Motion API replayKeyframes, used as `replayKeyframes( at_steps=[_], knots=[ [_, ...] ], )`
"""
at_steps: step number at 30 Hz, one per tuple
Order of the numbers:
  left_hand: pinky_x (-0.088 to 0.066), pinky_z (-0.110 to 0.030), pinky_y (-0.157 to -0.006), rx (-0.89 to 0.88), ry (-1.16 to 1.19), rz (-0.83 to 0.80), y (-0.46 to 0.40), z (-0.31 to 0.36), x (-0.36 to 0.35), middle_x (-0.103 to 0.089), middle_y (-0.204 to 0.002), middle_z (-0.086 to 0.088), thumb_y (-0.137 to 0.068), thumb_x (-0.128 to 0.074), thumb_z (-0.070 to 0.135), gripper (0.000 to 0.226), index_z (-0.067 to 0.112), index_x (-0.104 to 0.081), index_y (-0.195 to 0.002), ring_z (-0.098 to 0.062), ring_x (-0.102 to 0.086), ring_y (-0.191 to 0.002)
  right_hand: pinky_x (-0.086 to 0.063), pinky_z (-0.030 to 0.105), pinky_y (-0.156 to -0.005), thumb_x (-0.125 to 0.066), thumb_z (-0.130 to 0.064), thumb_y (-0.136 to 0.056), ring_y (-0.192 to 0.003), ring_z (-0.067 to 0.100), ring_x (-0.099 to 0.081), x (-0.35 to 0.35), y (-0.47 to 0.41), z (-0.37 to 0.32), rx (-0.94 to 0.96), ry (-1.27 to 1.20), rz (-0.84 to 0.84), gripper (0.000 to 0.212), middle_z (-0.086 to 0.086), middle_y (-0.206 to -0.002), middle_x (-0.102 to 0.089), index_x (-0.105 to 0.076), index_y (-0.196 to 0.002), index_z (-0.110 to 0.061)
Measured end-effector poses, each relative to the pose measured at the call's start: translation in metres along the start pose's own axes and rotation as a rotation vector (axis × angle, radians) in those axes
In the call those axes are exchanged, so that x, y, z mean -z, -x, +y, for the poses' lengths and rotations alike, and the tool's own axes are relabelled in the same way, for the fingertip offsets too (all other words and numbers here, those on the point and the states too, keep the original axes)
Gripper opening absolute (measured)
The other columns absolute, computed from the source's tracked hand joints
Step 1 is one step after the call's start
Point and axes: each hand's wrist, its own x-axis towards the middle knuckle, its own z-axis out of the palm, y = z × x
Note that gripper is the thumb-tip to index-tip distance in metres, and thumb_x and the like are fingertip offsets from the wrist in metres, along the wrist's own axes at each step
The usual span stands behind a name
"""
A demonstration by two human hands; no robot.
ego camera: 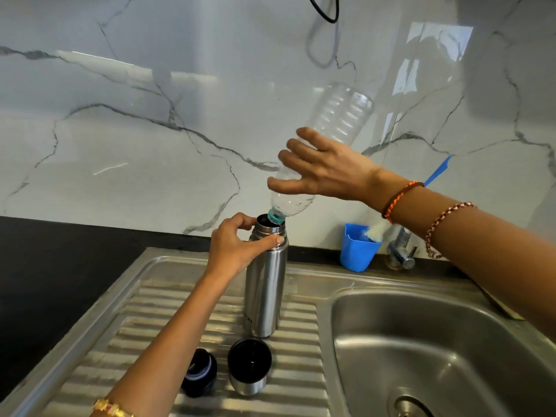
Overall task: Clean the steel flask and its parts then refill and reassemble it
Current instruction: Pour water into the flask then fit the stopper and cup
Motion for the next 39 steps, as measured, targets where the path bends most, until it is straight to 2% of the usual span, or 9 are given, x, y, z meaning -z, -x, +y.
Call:
replayKeyframes(
  at_steps=[2, 5, 8, 11, 16, 20, 26, 33, 39],
  knots=[
    [-0.041, -0.028, -0.085, -0.001, 0.003, 0.009, 0.003, -0.007, 0.005, -0.059, -0.105, 0.001, -0.064, -0.083, 0.031, 0.039, 0.023, -0.060, -0.095, -0.013, -0.054, -0.102, -0.044, 0.037, -0.088, -0.063, -0.007, -0.066, -0.087, 0.023, -0.061, 0.012, 0.006, -0.011, -0.279, -0.166, -0.193, 0.066, 0.004, -0.095, -0.064, -0.039, -0.124, -0.028],
    [-0.038, -0.023, -0.086, 0.021, 0.029, 0.016, 0.010, -0.008, 0.017, -0.056, -0.112, 0.002, -0.066, -0.081, 0.031, 0.046, 0.020, -0.062, -0.107, -0.009, -0.051, -0.105, -0.045, 0.036, -0.090, -0.073, -0.010, -0.067, -0.101, 0.023, -0.056, 0.031, 0.021, -0.042, -0.866, -0.897, -0.602, 0.079, 0.000, -0.112, -0.057, -0.038, -0.134, -0.030],
    [-0.036, -0.021, -0.086, 0.071, 0.166, 0.101, 0.017, 0.003, 0.028, -0.052, -0.114, 0.005, -0.078, -0.072, 0.023, 0.037, 0.021, -0.057, -0.113, -0.007, -0.047, -0.106, -0.054, 0.031, -0.079, -0.078, 0.001, -0.062, -0.095, 0.018, -0.061, 0.060, 0.041, -0.080, -1.663, -1.838, -0.390, 0.076, -0.004, -0.106, -0.058, -0.046, -0.127, -0.021],
    [-0.040, -0.024, -0.088, 0.112, 0.532, 0.156, 0.025, 0.026, 0.034, -0.052, -0.112, 0.003, -0.087, -0.050, -0.007, 0.030, 0.021, -0.057, -0.095, -0.011, -0.048, -0.103, -0.052, 0.025, -0.067, -0.077, 0.005, -0.059, -0.085, 0.017, -0.064, 0.083, 0.060, -0.123, -2.036, -2.268, -0.117, 0.062, 0.002, -0.093, -0.066, -0.057, -0.113, -0.020],
    [-0.046, -0.020, -0.097, -0.037, 0.775, 0.014, 0.059, 0.062, 0.005, -0.059, -0.105, 0.002, -0.091, -0.045, -0.001, 0.019, 0.012, -0.056, -0.099, -0.012, -0.059, -0.106, -0.052, 0.020, -0.059, -0.078, -0.001, -0.040, -0.070, 0.011, -0.067, 0.109, 0.072, -0.151, -2.020, -2.171, 0.036, 0.066, 0.000, -0.080, -0.069, -0.059, -0.102, -0.013],
    [-0.047, -0.016, -0.090, -0.079, 0.798, -0.136, 0.077, 0.060, -0.031, -0.066, -0.104, 0.008, -0.081, -0.051, 0.021, 0.018, 0.020, -0.060, -0.097, -0.009, -0.060, -0.109, -0.055, 0.027, -0.076, -0.080, -0.007, -0.043, -0.091, 0.013, -0.067, 0.131, 0.079, -0.157, -1.934, -1.958, -0.071, 0.078, 0.001, -0.102, -0.067, -0.054, -0.115, -0.024],
    [-0.043, -0.009, -0.087, -0.082, 0.659, -0.381, 0.117, 0.059, -0.083, -0.062, -0.120, 0.009, -0.091, -0.046, 0.003, 0.029, 0.019, -0.059, -0.111, 0.004, -0.053, -0.114, -0.054, 0.037, -0.084, -0.077, -0.025, -0.040, -0.094, 0.007, -0.064, 0.164, 0.108, -0.179, -1.872, -1.728, -0.280, 0.086, -0.016, -0.105, -0.065, -0.051, -0.121, -0.035],
    [-0.039, -0.003, -0.087, -0.132, 0.470, -0.536, 0.100, 0.068, -0.094, -0.046, -0.130, 0.019, -0.093, -0.045, 0.016, 0.028, 0.030, -0.059, -0.114, 0.019, -0.040, -0.117, -0.050, 0.015, -0.073, -0.074, -0.028, -0.042, -0.087, -0.002, -0.061, 0.160, 0.115, -0.170, -1.882, -1.517, -0.304, 0.085, -0.027, -0.096, -0.061, -0.047, -0.122, -0.038],
    [-0.044, -0.006, -0.078, -0.085, 0.518, -0.409, 0.107, 0.063, -0.097, -0.066, -0.103, 0.003, -0.077, -0.056, 0.026, 0.029, 0.027, -0.065, -0.104, 0.008, -0.060, -0.092, -0.050, 0.017, -0.074, -0.079, -0.016, -0.042, -0.088, 0.002, -0.062, 0.163, 0.120, -0.176, -1.886, -1.660, -0.276, 0.084, -0.021, -0.097, -0.063, -0.050, -0.119, -0.032]
  ],
)
